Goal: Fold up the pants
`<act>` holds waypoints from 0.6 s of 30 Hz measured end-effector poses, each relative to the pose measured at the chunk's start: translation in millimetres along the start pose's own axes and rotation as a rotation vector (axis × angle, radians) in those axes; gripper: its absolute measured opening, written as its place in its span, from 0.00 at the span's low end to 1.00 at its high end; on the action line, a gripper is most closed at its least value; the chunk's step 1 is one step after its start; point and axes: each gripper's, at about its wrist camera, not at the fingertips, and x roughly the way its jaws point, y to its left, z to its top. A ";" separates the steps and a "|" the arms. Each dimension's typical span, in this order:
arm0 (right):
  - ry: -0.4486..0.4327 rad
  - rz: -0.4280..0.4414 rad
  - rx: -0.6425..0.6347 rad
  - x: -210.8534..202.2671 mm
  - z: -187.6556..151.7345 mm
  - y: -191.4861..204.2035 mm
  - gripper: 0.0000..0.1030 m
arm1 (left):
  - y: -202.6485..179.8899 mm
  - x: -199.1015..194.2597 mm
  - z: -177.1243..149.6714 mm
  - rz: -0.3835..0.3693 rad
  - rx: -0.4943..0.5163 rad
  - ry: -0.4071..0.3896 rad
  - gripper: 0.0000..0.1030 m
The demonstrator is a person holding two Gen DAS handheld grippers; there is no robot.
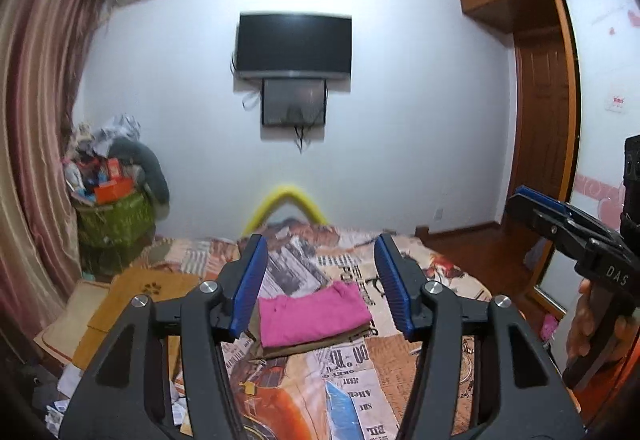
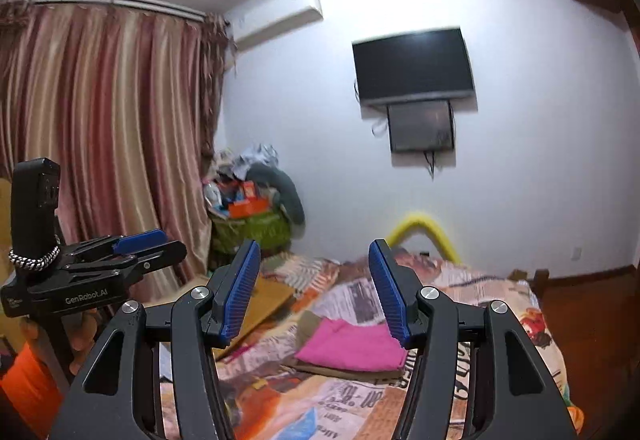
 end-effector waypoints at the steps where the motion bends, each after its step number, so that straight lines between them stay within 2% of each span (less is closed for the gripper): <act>1: -0.015 -0.003 -0.006 -6.9 -0.4 4.9 0.51 | -3.1 -10.0 -1.2 0.006 0.006 -0.020 0.54; 6: -0.079 -0.012 -0.011 -37.1 -8.6 26.9 0.51 | -19.2 -55.6 -12.6 0.035 0.016 -0.106 0.58; 8: -0.096 -0.037 -0.027 -41.3 -12.5 33.4 0.51 | -22.9 -68.7 -18.8 0.042 0.011 -0.134 0.69; 9: -0.101 -0.046 -0.035 -42.8 -13.7 35.1 0.52 | -23.3 -73.2 -21.1 0.046 0.006 -0.146 0.71; 12: -0.107 -0.057 -0.050 -45.1 -16.0 40.5 0.63 | -24.4 -81.6 -27.5 0.041 0.009 -0.153 0.73; 14: -0.105 -0.061 -0.055 -45.9 -18.2 43.2 0.65 | -24.8 -83.5 -30.0 0.052 0.010 -0.160 0.84; 15: -0.103 -0.063 -0.055 -50.2 -18.4 44.8 0.66 | -24.5 -85.5 -32.5 0.058 0.006 -0.168 0.86; 18: -0.092 -0.070 -0.045 -53.0 -20.8 45.3 0.80 | -22.5 -91.7 -37.9 0.067 -0.018 -0.178 0.95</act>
